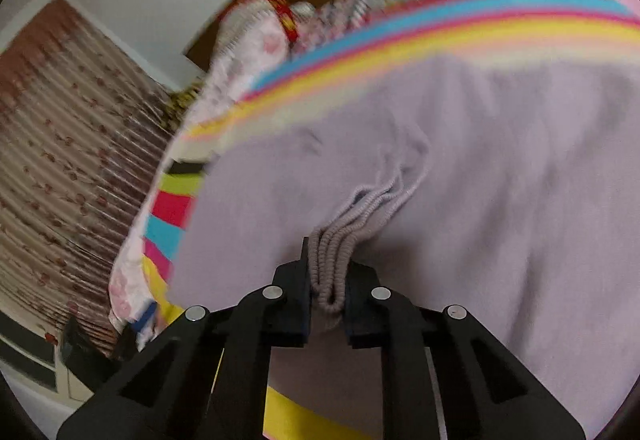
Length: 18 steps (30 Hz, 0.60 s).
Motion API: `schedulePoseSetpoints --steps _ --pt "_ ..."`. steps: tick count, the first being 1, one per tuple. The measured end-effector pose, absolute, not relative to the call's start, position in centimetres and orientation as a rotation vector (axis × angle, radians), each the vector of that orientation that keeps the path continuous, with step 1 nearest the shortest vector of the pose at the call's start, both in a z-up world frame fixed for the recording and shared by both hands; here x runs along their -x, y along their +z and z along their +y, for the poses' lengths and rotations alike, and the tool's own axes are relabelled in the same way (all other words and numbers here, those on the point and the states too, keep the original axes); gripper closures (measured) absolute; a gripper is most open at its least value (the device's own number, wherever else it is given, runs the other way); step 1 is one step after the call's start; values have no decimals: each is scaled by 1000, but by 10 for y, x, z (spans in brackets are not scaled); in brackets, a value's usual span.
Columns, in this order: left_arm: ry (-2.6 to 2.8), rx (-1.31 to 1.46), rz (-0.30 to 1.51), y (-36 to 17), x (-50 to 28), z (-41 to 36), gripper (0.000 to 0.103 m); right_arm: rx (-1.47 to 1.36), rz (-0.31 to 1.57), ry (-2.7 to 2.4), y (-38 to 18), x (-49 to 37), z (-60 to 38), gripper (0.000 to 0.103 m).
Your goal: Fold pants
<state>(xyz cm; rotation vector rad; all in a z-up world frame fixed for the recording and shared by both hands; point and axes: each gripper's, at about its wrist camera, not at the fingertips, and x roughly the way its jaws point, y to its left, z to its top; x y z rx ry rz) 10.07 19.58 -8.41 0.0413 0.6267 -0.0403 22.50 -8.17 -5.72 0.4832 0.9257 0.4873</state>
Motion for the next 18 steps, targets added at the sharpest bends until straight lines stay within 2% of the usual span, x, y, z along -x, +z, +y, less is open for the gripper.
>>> schedulePoseSetpoints --steps 11,14,18 --pt "82 -26 616 -75 -141 202 5 -310 555 763 112 -240 14 89" --pt "184 80 620 -74 -144 240 4 -307 504 753 122 -232 9 89" --pt "130 165 674 -88 -139 270 4 -352 575 655 62 -217 -38 89"
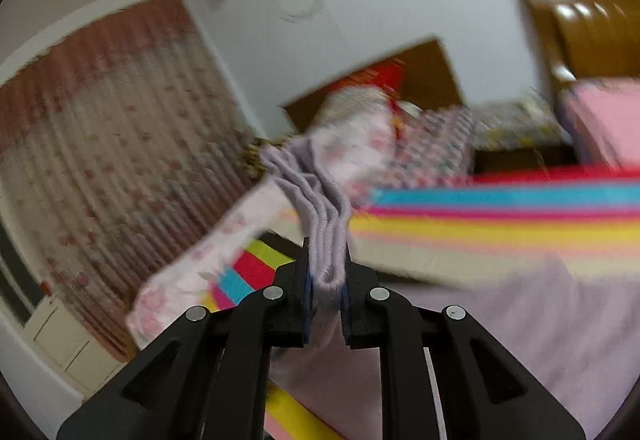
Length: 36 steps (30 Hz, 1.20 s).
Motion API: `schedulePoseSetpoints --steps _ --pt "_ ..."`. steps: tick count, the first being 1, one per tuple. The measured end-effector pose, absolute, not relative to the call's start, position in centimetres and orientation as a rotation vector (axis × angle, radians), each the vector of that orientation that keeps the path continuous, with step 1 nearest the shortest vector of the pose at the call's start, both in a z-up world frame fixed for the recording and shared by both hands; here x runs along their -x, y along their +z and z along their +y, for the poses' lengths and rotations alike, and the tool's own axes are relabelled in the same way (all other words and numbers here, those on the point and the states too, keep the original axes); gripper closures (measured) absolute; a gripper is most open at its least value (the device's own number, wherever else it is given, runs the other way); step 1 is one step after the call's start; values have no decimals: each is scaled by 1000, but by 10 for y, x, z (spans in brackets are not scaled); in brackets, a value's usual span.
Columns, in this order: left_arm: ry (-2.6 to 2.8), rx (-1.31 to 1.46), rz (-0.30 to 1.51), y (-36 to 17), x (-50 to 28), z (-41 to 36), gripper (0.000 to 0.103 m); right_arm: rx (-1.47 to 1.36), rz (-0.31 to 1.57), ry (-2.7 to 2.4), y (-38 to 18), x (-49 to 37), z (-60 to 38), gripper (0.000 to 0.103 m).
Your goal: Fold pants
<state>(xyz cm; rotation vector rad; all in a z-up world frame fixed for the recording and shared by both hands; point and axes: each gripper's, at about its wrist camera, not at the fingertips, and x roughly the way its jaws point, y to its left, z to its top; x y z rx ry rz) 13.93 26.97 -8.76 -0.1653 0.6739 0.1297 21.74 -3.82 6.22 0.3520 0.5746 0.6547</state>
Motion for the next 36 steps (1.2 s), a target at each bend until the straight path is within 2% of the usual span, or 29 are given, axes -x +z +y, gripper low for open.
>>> schedulePoseSetpoints --steps 4,6,11,20,23,25,28,30,33,36 --pt "106 101 704 -104 -140 258 1 -485 906 442 -81 -217 -98 89" --pt "109 94 704 -103 -141 255 1 -538 934 442 -113 -213 -105 90" --pt "118 96 726 -104 -145 260 1 -456 883 443 -98 -217 -93 89" --pt "137 102 718 -105 -146 262 1 -512 882 468 -89 -217 -101 89" --pt "134 88 733 -102 -141 259 1 -533 921 465 -102 -217 -106 89" --pt "129 51 738 -97 -133 257 2 -532 947 466 -109 -216 -108 84" --pt "126 -114 753 -90 -109 243 1 -461 934 512 -100 -205 -116 60" --pt "152 -227 760 -84 -91 230 2 -393 891 478 -88 -195 -125 49" --pt "98 -152 657 -49 -77 221 2 -204 787 380 -65 -186 -129 49" --pt "-4 -1 498 4 -100 200 2 -155 719 420 -48 -193 -118 49"
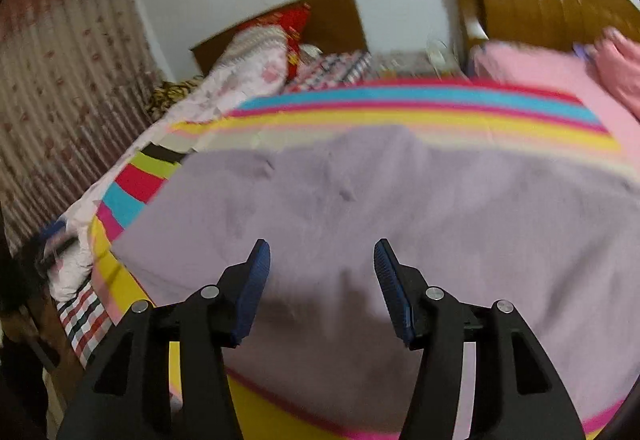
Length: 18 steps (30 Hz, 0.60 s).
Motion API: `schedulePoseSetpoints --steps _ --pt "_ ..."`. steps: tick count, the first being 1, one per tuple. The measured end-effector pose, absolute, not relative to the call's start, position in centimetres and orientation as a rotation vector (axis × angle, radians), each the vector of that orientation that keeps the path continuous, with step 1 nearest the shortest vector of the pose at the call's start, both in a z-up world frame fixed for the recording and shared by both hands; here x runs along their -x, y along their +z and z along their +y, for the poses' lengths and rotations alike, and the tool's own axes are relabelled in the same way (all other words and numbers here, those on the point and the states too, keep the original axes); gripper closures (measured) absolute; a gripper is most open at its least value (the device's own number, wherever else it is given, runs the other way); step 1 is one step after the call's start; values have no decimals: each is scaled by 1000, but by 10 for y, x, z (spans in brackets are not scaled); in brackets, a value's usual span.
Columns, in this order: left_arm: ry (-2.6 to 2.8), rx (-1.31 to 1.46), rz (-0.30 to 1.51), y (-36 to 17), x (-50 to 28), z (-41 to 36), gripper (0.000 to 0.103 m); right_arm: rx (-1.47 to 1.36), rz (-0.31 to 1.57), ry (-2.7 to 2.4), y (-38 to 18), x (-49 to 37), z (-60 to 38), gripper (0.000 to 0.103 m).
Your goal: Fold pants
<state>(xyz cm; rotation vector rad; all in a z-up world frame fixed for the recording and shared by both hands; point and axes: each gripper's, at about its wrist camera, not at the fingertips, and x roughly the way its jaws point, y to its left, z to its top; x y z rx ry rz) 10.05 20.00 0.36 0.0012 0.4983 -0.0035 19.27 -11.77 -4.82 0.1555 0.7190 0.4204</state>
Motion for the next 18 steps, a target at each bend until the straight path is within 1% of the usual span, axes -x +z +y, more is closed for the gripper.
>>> schedulePoseSetpoints --steps 2,4,5,6,7,8,10,11,12,13,15,16,17,18 --pt "-49 15 517 16 -136 179 2 -124 715 480 -44 -202 -95 49" --pt "-70 4 617 12 -184 151 2 -81 737 524 -47 -208 -70 47" --pt "-78 -11 665 4 -210 138 2 -58 770 535 -53 -211 -60 41" --pt "-79 -16 696 -2 -222 132 2 -28 817 540 -60 -215 -51 40" --pt "-64 -26 768 -16 -244 124 2 7 872 535 -72 -216 -45 39" --pt "-42 -35 829 -29 -260 119 2 12 910 523 -82 -215 -47 34" --pt "-9 -31 953 -59 -281 115 2 -79 918 541 -88 -204 -65 30" --pt "4 -26 996 -73 -283 113 2 -136 932 551 -89 -198 -79 30" --pt "14 -19 995 -81 -282 113 1 -170 917 558 -88 -192 -91 30" --pt "23 -24 931 -86 -273 112 1 -210 882 541 -83 -179 -111 28" --pt "21 -32 898 -87 -265 112 1 -268 813 500 -76 -157 -145 26" --pt "13 -15 901 -87 -264 115 1 -320 770 459 -74 -145 -172 19" --pt "10 -1 903 -88 -263 117 1 -380 727 406 -73 -134 -199 15" --pt "10 5 903 -89 -264 118 1 -436 687 357 -74 -123 -225 15"
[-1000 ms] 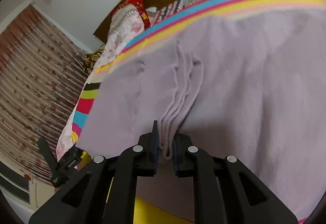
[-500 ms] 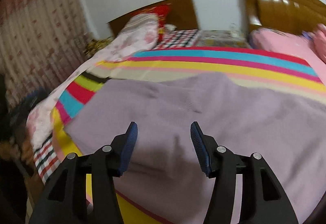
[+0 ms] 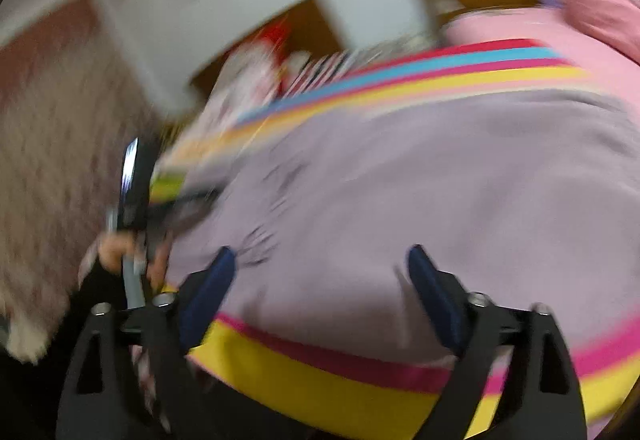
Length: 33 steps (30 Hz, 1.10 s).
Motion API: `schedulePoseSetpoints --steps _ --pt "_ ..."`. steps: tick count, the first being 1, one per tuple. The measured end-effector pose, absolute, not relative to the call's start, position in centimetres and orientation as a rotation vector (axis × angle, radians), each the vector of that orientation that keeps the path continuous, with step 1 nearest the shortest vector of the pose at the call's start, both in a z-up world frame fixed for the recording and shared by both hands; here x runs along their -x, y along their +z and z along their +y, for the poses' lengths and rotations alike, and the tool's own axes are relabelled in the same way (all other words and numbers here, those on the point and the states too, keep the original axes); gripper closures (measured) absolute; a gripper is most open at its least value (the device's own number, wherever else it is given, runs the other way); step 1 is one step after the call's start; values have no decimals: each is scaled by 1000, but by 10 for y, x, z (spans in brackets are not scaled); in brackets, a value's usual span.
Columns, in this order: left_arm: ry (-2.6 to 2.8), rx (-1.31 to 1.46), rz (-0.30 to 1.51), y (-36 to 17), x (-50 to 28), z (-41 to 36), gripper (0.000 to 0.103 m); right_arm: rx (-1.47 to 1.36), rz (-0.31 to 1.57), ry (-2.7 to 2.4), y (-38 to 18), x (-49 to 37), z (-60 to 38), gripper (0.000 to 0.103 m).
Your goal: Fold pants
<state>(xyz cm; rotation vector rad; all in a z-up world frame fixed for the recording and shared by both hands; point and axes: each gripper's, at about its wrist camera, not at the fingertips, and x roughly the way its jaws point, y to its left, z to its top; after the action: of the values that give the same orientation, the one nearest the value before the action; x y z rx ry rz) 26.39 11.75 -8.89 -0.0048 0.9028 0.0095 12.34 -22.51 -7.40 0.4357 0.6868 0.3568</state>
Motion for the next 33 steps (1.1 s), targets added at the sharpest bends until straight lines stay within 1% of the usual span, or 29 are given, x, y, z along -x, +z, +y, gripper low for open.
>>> schedulePoseSetpoints --steps 2,6,10,14,16,18,20,21,22,23,25,27,30,33 --pt "22 -7 897 -90 -264 116 1 -570 609 213 -82 -98 -283 15" --pt "40 -16 885 -90 -271 114 1 -731 519 40 -102 -62 -353 15" --pt "38 -14 886 -90 -274 115 1 -762 521 -54 -115 -54 -378 18" --pt "38 -13 886 -90 -274 116 1 -779 535 -40 -116 -69 -380 19" --pt "39 -13 885 -90 -276 117 1 -766 574 -34 -118 -75 -382 19" --pt "37 -11 885 -90 -276 118 1 -764 677 -50 -125 -92 -386 20" --pt "39 -14 885 -90 -276 117 1 -751 729 -56 -125 -104 -382 19" --pt "38 -12 884 -90 -276 117 1 -754 769 -60 -123 -110 -383 18" --pt "39 -13 885 -90 -276 117 1 -745 807 -60 -122 -113 -381 14" --pt "39 -13 885 -90 -276 118 1 -722 853 -53 -120 -119 -379 12" --pt "38 -10 884 -90 -276 117 1 -636 973 0 -116 -132 -367 11" --pt "37 -8 882 -89 -274 117 1 -553 1040 14 -114 -134 -352 11" --pt "33 -1 877 -87 -272 115 1 -530 1028 -7 -115 -133 -348 11" --pt "31 3 876 -87 -271 114 1 -674 950 -5 -120 -135 -367 11"
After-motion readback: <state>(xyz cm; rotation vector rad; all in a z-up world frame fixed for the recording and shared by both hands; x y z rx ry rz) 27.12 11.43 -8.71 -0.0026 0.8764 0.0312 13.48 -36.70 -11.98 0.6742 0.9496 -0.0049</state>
